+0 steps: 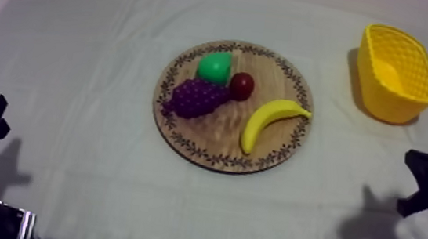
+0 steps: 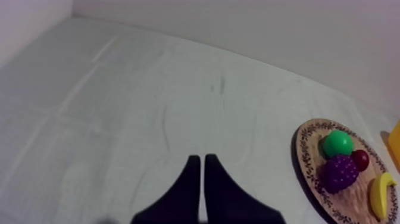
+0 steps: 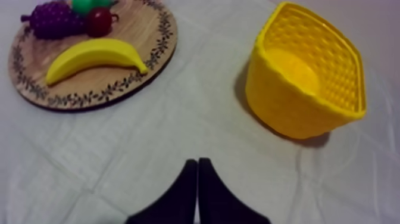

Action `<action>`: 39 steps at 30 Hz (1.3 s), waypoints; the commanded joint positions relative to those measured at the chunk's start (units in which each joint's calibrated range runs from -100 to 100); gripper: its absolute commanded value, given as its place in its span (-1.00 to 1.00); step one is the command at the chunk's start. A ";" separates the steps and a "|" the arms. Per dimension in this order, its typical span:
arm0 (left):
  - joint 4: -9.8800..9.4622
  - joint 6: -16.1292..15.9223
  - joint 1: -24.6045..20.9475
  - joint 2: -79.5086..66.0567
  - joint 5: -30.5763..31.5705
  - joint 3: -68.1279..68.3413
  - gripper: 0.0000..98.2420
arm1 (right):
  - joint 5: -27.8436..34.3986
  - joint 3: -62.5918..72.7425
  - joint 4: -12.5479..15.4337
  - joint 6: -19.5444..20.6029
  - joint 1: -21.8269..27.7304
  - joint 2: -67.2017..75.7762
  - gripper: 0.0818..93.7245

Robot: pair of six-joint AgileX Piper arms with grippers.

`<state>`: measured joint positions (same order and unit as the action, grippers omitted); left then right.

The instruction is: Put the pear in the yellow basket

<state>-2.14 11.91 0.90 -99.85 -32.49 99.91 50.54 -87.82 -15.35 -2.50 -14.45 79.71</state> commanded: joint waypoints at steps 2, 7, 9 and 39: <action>0.01 -0.02 0.00 0.02 0.00 -0.02 -1.00 | 4.05 11.96 -0.20 5.80 -0.51 -11.20 -0.99; 0.01 -0.02 0.00 0.02 0.00 -0.02 -1.00 | 14.77 30.38 2.36 6.52 -1.80 -24.76 -0.99; 0.01 -0.02 0.00 0.02 0.00 -0.02 -1.00 | 18.81 37.66 3.00 7.07 -2.43 -30.29 -0.99; 0.01 -0.02 0.00 0.02 0.00 -0.02 -1.00 | 46.06 112.56 11.63 18.75 -11.81 -100.55 -0.99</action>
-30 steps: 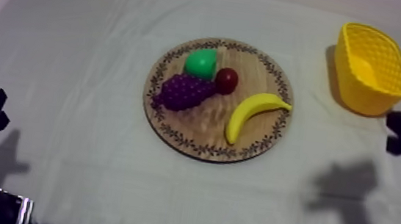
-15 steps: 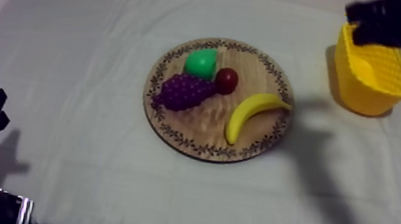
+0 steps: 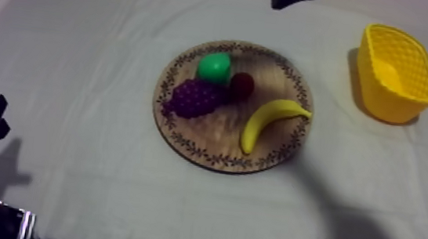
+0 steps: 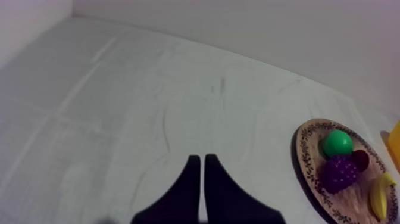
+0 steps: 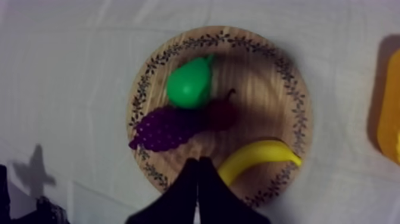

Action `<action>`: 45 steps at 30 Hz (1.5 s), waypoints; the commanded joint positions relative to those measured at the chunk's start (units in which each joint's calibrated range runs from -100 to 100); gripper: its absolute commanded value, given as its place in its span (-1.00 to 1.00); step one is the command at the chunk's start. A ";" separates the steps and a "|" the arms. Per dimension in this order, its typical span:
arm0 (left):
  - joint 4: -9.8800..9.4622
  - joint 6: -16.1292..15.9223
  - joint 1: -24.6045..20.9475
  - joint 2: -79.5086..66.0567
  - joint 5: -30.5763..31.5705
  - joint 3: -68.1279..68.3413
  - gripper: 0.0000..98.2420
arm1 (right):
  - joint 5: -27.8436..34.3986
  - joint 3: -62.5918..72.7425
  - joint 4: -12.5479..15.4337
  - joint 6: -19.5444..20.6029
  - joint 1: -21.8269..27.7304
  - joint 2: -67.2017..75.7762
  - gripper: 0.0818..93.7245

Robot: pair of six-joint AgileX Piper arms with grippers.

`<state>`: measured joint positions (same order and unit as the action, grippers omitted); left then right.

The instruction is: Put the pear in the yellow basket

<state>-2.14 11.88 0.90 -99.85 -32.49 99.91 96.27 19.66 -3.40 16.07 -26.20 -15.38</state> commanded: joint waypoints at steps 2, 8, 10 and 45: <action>0.01 0.01 0.00 0.02 0.00 -0.02 -1.00 | 0.67 8.14 -0.66 0.35 -0.38 -8.42 -0.99; 0.01 0.01 0.00 0.02 0.00 -0.02 -1.00 | 0.65 13.03 -2.00 0.08 -1.29 -14.76 -0.69; 0.01 0.01 0.00 0.02 0.00 -0.02 -1.00 | 0.62 13.07 -2.14 0.18 -1.57 -15.79 -0.45; 0.01 0.01 0.00 0.02 0.00 -0.02 -1.00 | 1.45 34.07 -0.94 4.14 -2.41 -44.44 0.38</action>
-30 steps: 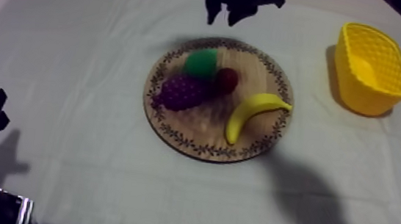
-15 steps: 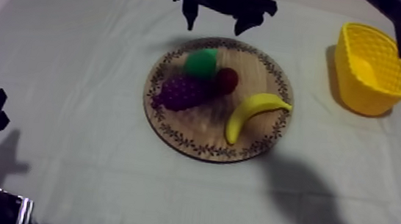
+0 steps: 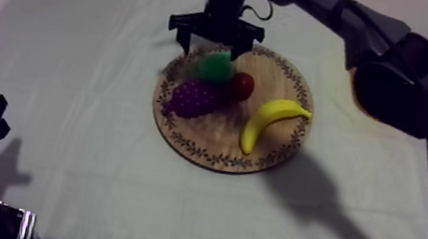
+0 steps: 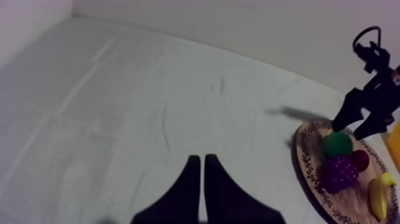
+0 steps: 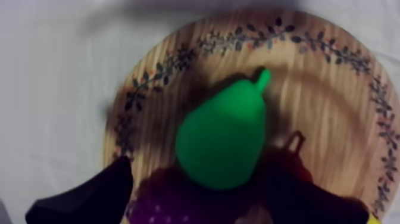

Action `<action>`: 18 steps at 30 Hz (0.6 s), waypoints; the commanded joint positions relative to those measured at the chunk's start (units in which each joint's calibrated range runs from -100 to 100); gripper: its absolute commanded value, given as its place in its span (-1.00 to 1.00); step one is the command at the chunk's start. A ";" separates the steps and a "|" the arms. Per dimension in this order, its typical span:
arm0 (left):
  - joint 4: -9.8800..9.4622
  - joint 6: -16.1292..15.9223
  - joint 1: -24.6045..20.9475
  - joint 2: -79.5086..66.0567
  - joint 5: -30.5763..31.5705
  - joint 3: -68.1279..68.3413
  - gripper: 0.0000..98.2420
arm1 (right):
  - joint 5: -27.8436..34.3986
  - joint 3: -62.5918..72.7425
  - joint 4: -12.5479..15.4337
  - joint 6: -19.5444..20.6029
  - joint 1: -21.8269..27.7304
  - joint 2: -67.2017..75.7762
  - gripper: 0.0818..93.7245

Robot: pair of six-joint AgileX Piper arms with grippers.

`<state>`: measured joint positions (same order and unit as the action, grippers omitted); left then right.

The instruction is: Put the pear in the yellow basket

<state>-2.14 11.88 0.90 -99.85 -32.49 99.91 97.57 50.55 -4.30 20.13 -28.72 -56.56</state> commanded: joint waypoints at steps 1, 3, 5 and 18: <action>0.01 0.01 0.00 0.02 0.00 -0.02 -1.00 | 0.18 4.36 -0.10 0.10 0.19 -4.33 0.37; 0.01 0.01 0.00 0.02 0.00 -0.02 -1.00 | 0.24 6.38 -0.25 0.22 0.35 -6.14 0.37; 0.01 0.01 0.00 0.02 0.00 -0.02 -1.00 | 0.29 7.95 -0.43 0.35 0.57 -7.54 0.36; 0.01 0.01 0.00 0.02 0.00 -0.02 -1.00 | -0.31 6.94 -2.19 -1.35 0.22 -9.45 -0.11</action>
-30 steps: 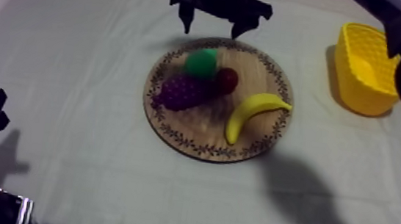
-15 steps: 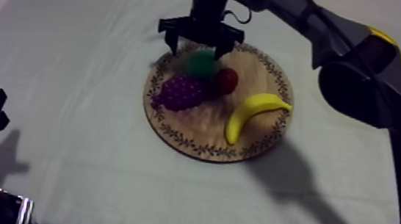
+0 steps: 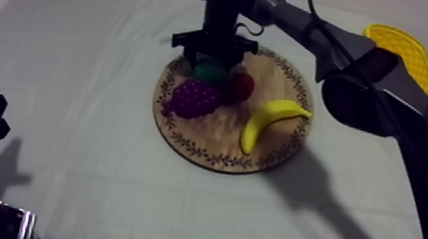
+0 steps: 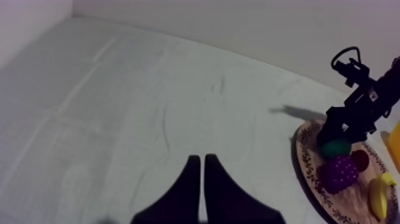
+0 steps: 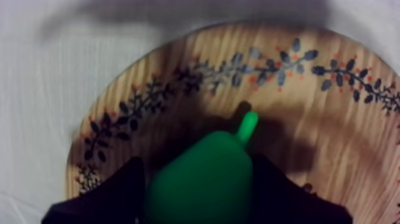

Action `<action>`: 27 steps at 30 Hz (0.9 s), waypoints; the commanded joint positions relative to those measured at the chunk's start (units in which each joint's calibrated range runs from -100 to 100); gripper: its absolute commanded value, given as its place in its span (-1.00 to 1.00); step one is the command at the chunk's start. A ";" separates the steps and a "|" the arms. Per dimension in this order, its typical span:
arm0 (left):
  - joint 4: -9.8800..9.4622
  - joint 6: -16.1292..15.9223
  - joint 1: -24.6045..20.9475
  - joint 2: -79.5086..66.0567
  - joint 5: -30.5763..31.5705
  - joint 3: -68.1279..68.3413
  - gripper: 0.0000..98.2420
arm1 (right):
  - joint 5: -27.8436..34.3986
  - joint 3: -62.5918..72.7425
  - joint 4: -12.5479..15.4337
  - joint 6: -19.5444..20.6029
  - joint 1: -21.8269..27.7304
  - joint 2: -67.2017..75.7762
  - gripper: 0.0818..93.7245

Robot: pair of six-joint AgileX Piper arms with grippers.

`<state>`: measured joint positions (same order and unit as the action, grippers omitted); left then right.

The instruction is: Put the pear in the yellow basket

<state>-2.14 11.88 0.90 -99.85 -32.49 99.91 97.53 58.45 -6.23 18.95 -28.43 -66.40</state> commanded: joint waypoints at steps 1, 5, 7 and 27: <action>0.01 0.01 0.00 0.02 0.00 -0.02 -1.00 | -0.54 -1.82 -0.43 -0.33 -0.23 0.78 -0.16; 0.01 0.01 0.00 0.02 0.00 -0.02 -1.00 | -1.55 -5.26 -0.86 -0.69 -0.65 2.84 -0.29; 0.01 0.01 0.00 0.02 0.00 -0.02 -1.00 | -1.89 -6.91 -1.04 -0.71 -0.74 4.21 -0.32; 0.01 0.01 0.00 0.02 0.00 -0.02 -1.00 | 0.64 -19.79 -1.09 -3.43 3.42 34.80 -0.37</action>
<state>-2.14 11.88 0.90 -99.85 -32.49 99.91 98.39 39.62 -7.52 15.74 -25.32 -35.44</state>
